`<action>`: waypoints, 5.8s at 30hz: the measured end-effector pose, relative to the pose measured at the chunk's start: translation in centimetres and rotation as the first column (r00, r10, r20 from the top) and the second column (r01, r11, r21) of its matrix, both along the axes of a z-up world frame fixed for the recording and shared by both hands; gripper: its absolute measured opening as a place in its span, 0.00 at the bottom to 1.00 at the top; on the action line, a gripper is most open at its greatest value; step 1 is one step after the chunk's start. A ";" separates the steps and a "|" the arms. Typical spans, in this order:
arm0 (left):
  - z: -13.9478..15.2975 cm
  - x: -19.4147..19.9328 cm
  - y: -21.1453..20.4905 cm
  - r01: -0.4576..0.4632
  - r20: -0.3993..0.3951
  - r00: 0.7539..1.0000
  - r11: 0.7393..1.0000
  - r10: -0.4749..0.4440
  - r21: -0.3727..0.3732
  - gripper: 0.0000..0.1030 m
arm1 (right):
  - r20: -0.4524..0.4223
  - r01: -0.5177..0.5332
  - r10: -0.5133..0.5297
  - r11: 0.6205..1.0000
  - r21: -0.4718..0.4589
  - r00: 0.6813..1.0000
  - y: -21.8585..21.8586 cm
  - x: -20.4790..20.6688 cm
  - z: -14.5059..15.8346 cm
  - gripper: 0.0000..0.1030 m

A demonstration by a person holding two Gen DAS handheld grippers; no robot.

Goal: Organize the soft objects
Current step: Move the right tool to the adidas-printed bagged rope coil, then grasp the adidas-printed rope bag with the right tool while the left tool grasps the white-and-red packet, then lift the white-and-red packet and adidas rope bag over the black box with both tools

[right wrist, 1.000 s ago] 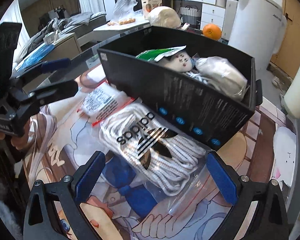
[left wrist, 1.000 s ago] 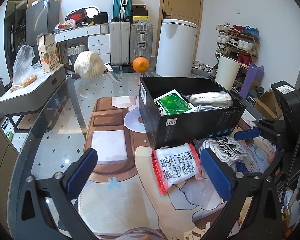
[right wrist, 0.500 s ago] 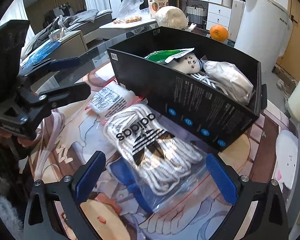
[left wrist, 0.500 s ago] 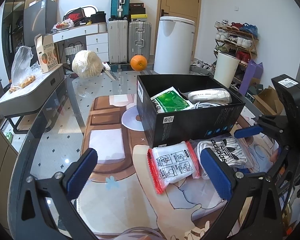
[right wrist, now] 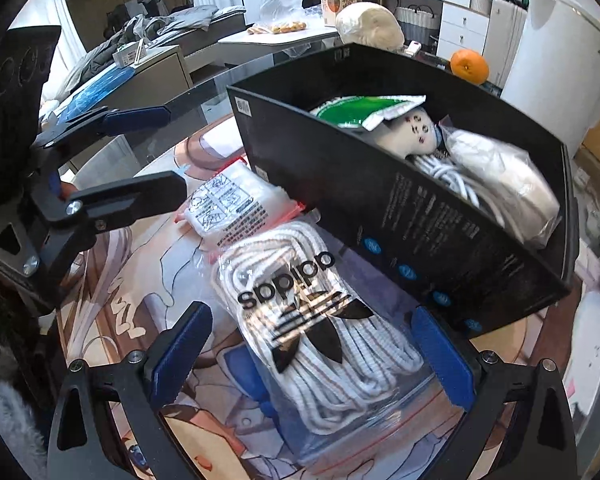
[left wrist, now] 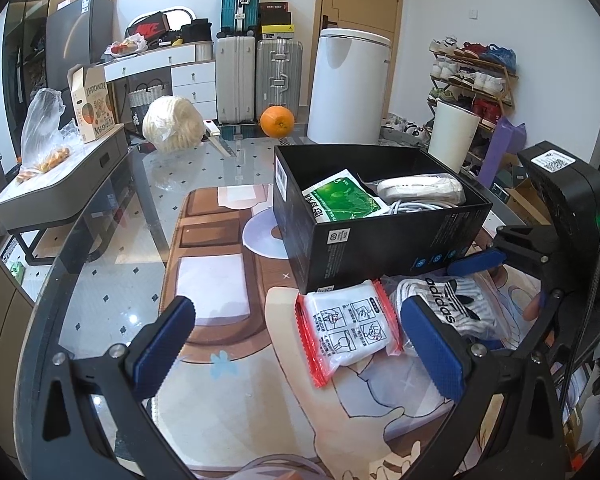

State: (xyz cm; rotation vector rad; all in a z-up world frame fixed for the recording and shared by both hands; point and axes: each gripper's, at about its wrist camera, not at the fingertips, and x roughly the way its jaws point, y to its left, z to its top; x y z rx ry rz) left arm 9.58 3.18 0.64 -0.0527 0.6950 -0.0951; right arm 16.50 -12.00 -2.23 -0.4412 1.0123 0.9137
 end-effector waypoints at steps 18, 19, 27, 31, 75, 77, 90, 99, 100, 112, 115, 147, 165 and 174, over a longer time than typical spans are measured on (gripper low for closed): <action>-0.1 0.1 -0.1 0.001 -0.011 1.000 1.000 -0.001 0.006 1.00 | 0.063 0.037 -0.039 0.999 0.026 0.997 -1.2 -0.9 0.2 0.75; -0.1 0.1 -0.1 0.001 -0.011 1.000 1.000 -0.001 0.006 1.00 | 0.070 0.047 -0.049 0.998 0.028 0.996 -1.5 -1.3 0.1 0.72; -0.4 0.3 -0.2 -0.003 -0.034 0.999 1.000 0.003 0.010 1.00 | 0.087 0.164 -0.168 0.985 0.056 0.982 -3.6 -3.3 0.4 0.51; -0.7 0.5 -0.7 0.002 -0.058 0.998 1.000 0.000 0.021 1.00 | 0.080 0.210 -0.216 0.975 0.070 0.973 -4.7 -4.1 0.6 0.46; -3.1 3.7 -3.4 0.035 -0.230 0.973 0.996 -0.017 0.076 0.83 | 0.099 0.286 -0.292 0.956 0.071 0.951 -6.9 -5.5 0.8 0.44; -2.8 3.5 -3.6 0.045 -0.216 0.976 0.996 -0.028 0.075 0.62 | 0.099 0.285 -0.291 0.956 0.071 0.952 -6.9 -5.5 0.8 0.44; -1.0 0.9 -3.4 0.078 -0.108 0.992 0.995 -0.072 0.057 0.50 | 0.122 0.280 -0.288 0.957 0.082 0.950 -6.7 -5.5 1.1 0.40; 2.2 -0.7 -2.8 0.084 -0.003 0.996 0.996 -0.084 0.002 0.50 | 0.165 0.268 -0.286 0.956 0.123 0.944 -7.6 -6.1 3.2 0.40; 2.4 -0.8 -2.7 0.085 0.002 0.996 0.996 -0.085 -0.004 0.50 | 0.178 0.269 -0.289 0.955 0.129 0.941 -7.7 -6.0 3.7 0.40; 4.9 0.0 -2.4 0.074 0.071 0.995 0.997 -0.073 -0.014 0.51 | 0.270 0.274 -0.313 0.946 0.173 0.911 -7.5 -4.5 8.1 0.40; 5.3 0.6 -2.2 0.068 0.078 0.995 0.997 -0.066 -0.026 0.51 | 0.274 0.280 -0.322 0.943 0.180 0.906 -7.1 -3.7 8.7 0.40; 4.1 6.9 -3.0 0.082 0.011 0.997 0.997 -0.082 0.008 0.51 | 0.315 0.163 -0.173 0.985 0.059 0.933 -2.3 5.2 8.3 0.40; 3.9 7.3 -2.0 0.064 0.010 0.998 0.998 -0.064 -0.020 0.51 | 0.319 0.000 0.024 0.997 -0.074 0.947 0.4 7.9 6.7 0.40; 4.1 7.6 -1.9 0.066 0.017 0.998 0.997 -0.066 -0.039 0.51 | 0.299 -0.027 0.068 0.990 -0.139 0.952 1.5 8.6 5.4 0.40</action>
